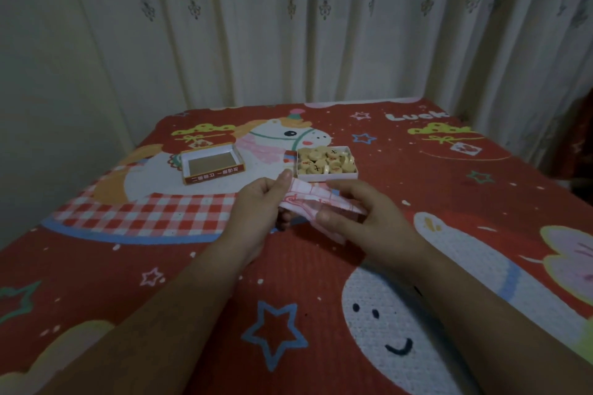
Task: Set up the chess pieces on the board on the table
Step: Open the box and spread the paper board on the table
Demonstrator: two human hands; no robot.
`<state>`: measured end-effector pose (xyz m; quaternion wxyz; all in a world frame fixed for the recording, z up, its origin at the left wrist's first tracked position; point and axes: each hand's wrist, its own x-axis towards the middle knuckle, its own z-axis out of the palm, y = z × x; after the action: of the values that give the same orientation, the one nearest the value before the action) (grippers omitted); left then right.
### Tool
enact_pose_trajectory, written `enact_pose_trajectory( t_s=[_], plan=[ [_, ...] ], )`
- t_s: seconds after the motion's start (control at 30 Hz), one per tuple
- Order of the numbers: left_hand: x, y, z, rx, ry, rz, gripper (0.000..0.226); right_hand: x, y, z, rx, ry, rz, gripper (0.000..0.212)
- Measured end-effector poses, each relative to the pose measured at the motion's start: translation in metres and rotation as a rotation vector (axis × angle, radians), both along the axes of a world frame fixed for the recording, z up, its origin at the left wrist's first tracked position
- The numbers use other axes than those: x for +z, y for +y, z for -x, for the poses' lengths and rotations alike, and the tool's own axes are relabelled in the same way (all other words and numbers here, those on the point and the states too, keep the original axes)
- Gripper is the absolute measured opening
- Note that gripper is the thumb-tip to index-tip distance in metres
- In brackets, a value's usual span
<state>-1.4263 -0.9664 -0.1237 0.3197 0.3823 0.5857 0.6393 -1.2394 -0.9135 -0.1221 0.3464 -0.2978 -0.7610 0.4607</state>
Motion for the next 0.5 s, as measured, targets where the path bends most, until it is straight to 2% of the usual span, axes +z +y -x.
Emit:
enact_pose_trajectory(
  t_s=[0.07,0.13,0.17,0.3,0.5],
  plan=[
    [0.0,0.0,0.0,0.003,-0.009,0.0,0.041,0.0,-0.001,0.003,-0.045,-0.04,-0.08,0.042],
    [0.0,0.0,0.0,0.008,-0.023,0.001,0.042,0.002,0.001,0.004,-0.094,0.031,-0.064,0.018],
    [0.0,0.0,0.0,0.008,-0.029,0.002,0.045,0.002,0.002,0.003,-0.109,0.074,-0.038,0.013],
    [0.002,-0.001,0.001,-0.008,-0.055,0.005,0.047,0.003,0.009,-0.003,-0.22,0.169,0.008,0.02],
    [0.001,0.001,0.004,-0.024,-0.109,0.023,0.018,0.004,0.024,-0.012,-0.361,0.217,0.232,0.005]
  ],
)
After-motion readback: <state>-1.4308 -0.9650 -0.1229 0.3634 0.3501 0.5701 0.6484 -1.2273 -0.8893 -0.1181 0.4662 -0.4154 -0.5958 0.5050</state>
